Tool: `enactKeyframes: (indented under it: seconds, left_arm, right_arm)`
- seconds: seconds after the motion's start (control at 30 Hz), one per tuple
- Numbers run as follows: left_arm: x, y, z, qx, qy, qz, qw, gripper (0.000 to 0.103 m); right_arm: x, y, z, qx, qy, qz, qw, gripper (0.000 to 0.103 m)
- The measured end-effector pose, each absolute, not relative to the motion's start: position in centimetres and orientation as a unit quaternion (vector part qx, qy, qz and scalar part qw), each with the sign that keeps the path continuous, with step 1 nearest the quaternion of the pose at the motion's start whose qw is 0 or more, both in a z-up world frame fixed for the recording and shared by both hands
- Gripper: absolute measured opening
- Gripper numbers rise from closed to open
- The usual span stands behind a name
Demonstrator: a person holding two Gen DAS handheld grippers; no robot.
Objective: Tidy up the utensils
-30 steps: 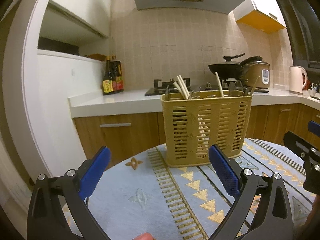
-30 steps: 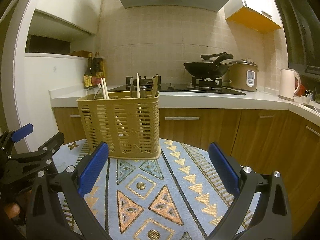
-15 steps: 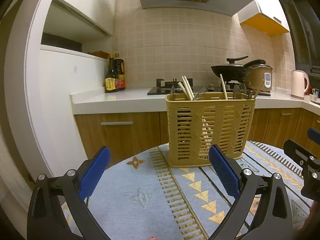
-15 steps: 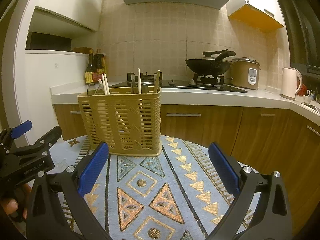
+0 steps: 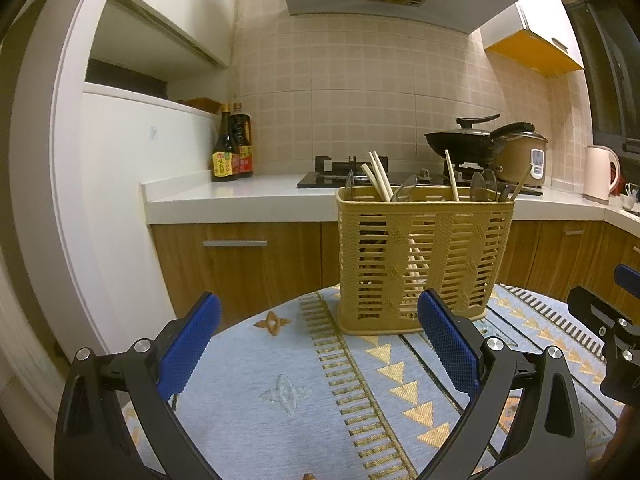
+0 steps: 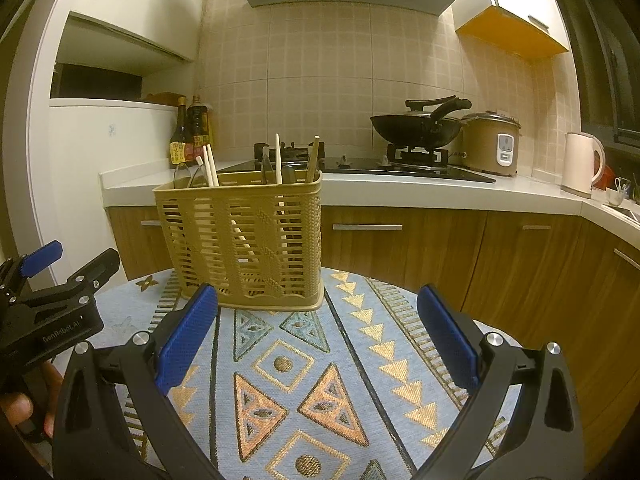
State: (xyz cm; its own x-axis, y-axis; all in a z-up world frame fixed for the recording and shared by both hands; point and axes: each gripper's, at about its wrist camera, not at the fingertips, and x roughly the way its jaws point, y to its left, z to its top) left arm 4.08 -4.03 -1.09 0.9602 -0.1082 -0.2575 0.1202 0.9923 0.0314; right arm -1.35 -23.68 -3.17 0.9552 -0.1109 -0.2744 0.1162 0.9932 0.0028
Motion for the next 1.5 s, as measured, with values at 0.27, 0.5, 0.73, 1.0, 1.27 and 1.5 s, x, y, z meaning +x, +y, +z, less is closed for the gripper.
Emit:
enactKeyframes:
  seconds: [0.27,0.5,0.73,1.0,1.27,1.5]
  left_arm:
    - [4.07,-3.88,-0.98,0.020,0.127,-0.058,0.990,0.095]
    - [3.98,-3.90,-0.96,0.018,0.130,-0.062,0.989,0.095]
    - [3.90,-4.04,-0.97,0.022,0.128,-0.063,0.990,0.095]
    - [3.86,-4.19,-0.91,0.025,0.127,-0.065,0.989,0.095]
    - [4.00,-4.25,-1.04,0.027,0.132,-0.067,0.989,0.095]
    - [4.10,-4.31,-1.13,0.028,0.132,-0.068,0.988,0.095]
  right_arm:
    - [-1.37,-23.69,-3.15,0.010,0.137,-0.058,0.989,0.096]
    - [-1.58,-23.56,-3.14,0.007,0.131,-0.060,0.990,0.096]
    - [-1.62,-23.53,-3.13,0.010,0.131,-0.060,0.990,0.096]
    - [-1.62,-23.57,-3.14,0.011,0.131,-0.061,0.989,0.096]
    - [-1.65,-23.53,-3.11,0.011,0.132,-0.059,0.989,0.096]
    - [-1.52,-23.63,-3.16,0.014,0.134,-0.053,0.989,0.096]
